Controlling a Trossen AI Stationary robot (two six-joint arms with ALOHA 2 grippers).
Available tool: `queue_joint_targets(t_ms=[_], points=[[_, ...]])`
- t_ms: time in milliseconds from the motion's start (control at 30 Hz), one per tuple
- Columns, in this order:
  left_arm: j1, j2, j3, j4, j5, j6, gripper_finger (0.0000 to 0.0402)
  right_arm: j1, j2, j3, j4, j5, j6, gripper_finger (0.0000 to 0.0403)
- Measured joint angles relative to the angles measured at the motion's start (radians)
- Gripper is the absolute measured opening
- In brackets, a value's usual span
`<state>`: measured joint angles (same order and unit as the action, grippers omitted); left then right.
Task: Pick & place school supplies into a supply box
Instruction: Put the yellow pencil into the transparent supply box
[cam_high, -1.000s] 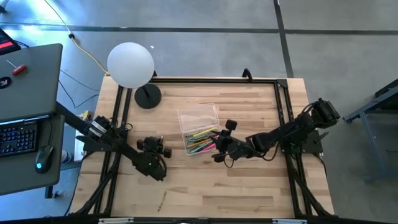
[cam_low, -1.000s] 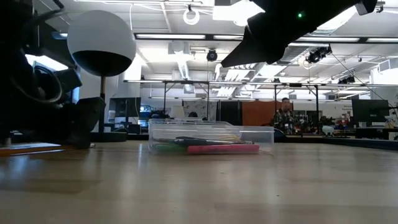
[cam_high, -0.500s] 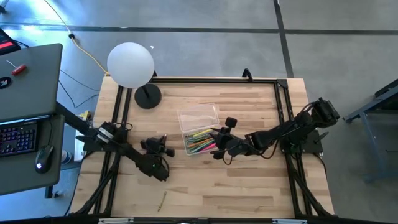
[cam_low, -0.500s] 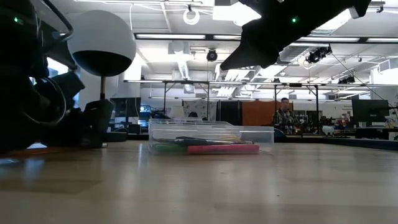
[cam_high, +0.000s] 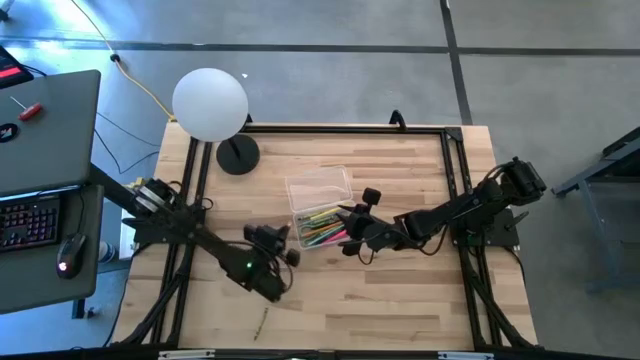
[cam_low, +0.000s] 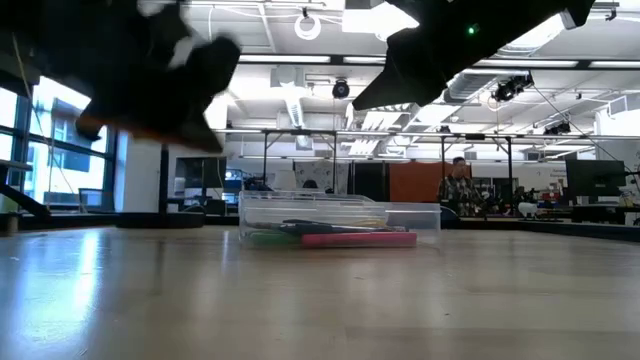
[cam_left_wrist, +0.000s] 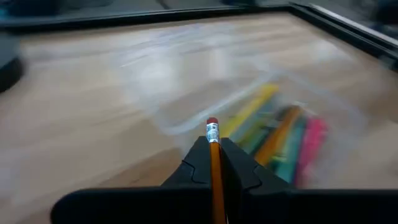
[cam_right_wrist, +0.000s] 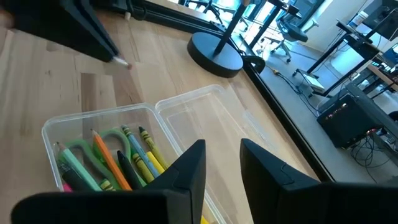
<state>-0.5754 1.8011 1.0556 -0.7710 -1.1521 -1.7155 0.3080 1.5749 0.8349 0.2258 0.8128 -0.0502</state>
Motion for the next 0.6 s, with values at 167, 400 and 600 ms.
queue_joint_targets(t_ms=[167,400,600], points=[[0.047,-0.033,0.101,0.070,0.113,0.364,0.0036,0.000,0.000,0.002,0.027,0.020,-0.038,0.0078],[0.174,-0.026,0.125,0.376,0.365,0.862,0.0039,0.057,-0.031,0.001,-0.148,0.253,-0.053,0.0078],[0.311,-0.027,0.126,0.553,0.535,1.132,0.0039,0.129,-0.108,0.001,-0.479,0.236,0.183,0.0078]])
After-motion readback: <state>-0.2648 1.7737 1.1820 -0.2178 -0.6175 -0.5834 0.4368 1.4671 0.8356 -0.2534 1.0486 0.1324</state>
